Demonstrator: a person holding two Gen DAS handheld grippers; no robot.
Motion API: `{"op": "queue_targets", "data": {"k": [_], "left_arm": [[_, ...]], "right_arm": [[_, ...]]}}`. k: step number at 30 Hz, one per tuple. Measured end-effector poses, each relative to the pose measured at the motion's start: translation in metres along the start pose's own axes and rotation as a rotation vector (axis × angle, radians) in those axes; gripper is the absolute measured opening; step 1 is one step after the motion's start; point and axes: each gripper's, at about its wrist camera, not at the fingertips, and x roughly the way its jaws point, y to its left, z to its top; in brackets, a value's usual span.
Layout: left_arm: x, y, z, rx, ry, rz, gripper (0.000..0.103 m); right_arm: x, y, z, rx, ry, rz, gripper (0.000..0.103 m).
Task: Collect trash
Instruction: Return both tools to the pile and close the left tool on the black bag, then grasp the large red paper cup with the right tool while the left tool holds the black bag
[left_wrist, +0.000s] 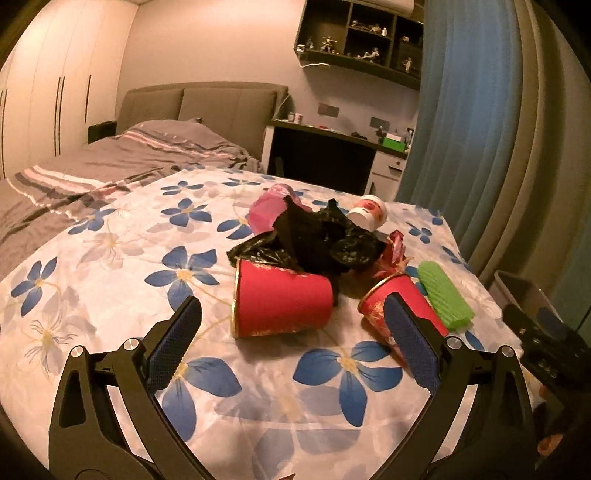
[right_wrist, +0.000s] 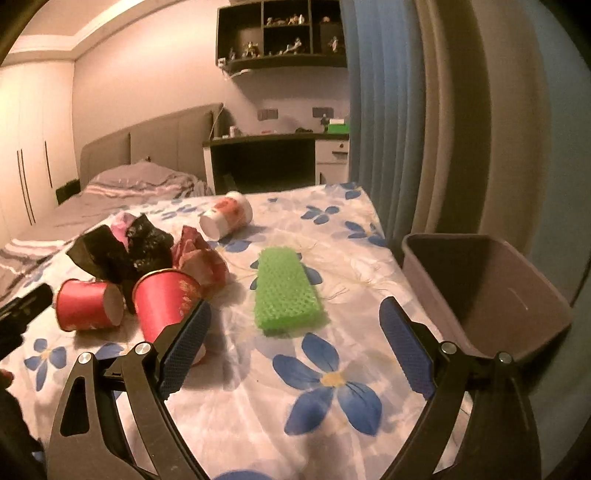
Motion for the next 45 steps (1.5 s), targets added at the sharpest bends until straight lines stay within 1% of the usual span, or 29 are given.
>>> {"op": "queue_targets", "data": {"k": [3, 5, 8, 10, 12, 14, 15, 16, 17, 18, 19, 20, 21, 23, 24, 26, 30, 32, 36, 40, 45], "left_arm": [[0.006, 0.003, 0.005, 0.008, 0.002, -0.011, 0.097], [0.012, 0.004, 0.011, 0.012, 0.000, -0.023, 0.097], [0.031, 0.004, 0.026, 0.010, 0.014, -0.063, 0.097], [0.044, 0.005, 0.033, 0.013, 0.032, -0.067, 0.097], [0.059, 0.006, 0.041, 0.006, 0.059, -0.083, 0.092], [0.072, 0.005, 0.048, -0.004, 0.091, -0.104, 0.080], [0.081, 0.004, 0.050, -0.005, 0.113, -0.110, 0.076], [0.087, 0.004, 0.051, -0.003, 0.131, -0.113, 0.068], [0.094, 0.003, 0.052, -0.002, 0.155, -0.118, 0.058], [0.098, 0.003, 0.052, -0.003, 0.169, -0.121, 0.053], [0.101, 0.003, 0.052, -0.006, 0.182, -0.134, 0.042], [0.103, 0.003, 0.052, -0.008, 0.188, -0.144, 0.033], [0.104, 0.003, 0.052, -0.009, 0.191, -0.149, 0.028], [0.105, 0.004, 0.051, -0.013, 0.192, -0.159, 0.008], [0.105, 0.005, 0.052, -0.022, 0.192, -0.171, 0.004], [0.100, 0.008, 0.054, -0.043, 0.179, -0.189, 0.002], [0.070, 0.013, 0.064, -0.083, 0.103, -0.234, 0.002], [0.049, 0.017, 0.068, -0.103, 0.056, -0.249, 0.002], [0.017, 0.024, 0.067, -0.113, -0.012, -0.225, 0.002], [0.002, 0.032, 0.062, -0.109, -0.030, -0.187, 0.002], [0.000, 0.043, 0.058, -0.126, -0.016, -0.187, 0.002]], "right_arm": [[0.014, 0.003, 0.004, 0.001, 0.028, 0.005, 0.084], [0.019, 0.006, 0.006, 0.001, 0.029, 0.009, 0.084], [0.024, 0.009, 0.009, 0.001, 0.027, 0.015, 0.084], [0.026, 0.010, 0.011, 0.002, 0.026, 0.019, 0.084], [0.028, 0.013, 0.014, 0.000, 0.028, 0.025, 0.084], [0.029, 0.015, 0.015, -0.002, 0.028, 0.033, 0.084], [0.029, 0.016, 0.015, -0.007, 0.026, 0.039, 0.084], [0.029, 0.017, 0.014, -0.014, 0.026, 0.040, 0.084], [0.030, 0.018, 0.015, -0.020, 0.025, 0.037, 0.084], [0.031, 0.018, 0.014, -0.022, 0.027, 0.035, 0.084], [0.032, 0.017, 0.014, -0.021, 0.030, 0.034, 0.084], [0.033, 0.016, 0.014, -0.015, 0.036, 0.034, 0.084], [0.034, 0.015, 0.014, -0.010, 0.038, 0.036, 0.084], [0.034, 0.014, 0.014, -0.003, 0.043, 0.044, 0.084], [0.033, 0.015, 0.014, -0.004, 0.046, 0.051, 0.084], [0.031, 0.017, 0.013, -0.007, 0.045, 0.069, 0.084], [0.025, 0.025, 0.013, -0.012, 0.042, 0.114, 0.084], [0.023, 0.031, 0.012, -0.021, 0.044, 0.134, 0.084], [0.023, 0.048, 0.008, -0.050, 0.072, 0.181, 0.084], [0.031, 0.064, 0.004, -0.067, 0.114, 0.220, 0.084], [0.047, 0.082, -0.001, -0.087, 0.179, 0.247, 0.084]]}}
